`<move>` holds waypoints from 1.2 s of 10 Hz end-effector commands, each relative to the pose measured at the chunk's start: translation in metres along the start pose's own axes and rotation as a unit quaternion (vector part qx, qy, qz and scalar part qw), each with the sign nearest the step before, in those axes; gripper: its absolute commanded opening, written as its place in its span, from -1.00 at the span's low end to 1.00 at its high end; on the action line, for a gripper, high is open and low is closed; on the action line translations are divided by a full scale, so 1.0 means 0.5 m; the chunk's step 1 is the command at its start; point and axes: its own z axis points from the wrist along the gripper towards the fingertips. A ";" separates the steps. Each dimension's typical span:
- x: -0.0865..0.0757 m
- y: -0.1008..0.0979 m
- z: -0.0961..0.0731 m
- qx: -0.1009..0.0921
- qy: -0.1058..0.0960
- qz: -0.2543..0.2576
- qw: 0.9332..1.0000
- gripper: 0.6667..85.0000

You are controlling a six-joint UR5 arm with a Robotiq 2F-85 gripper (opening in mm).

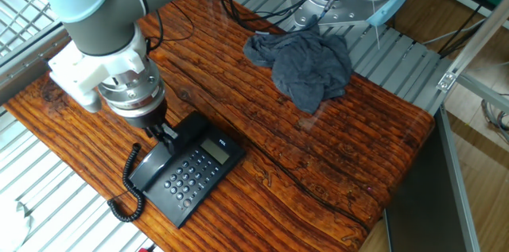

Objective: Place the handset of the telephone on the corresponding phone cradle

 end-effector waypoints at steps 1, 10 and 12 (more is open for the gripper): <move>-0.010 -0.020 -0.024 0.003 -0.001 -0.005 1.000 -0.07; -0.033 -0.103 -0.035 0.028 0.000 -0.003 1.000 -0.99; -0.036 -0.117 -0.053 0.024 0.003 0.002 1.000 -0.99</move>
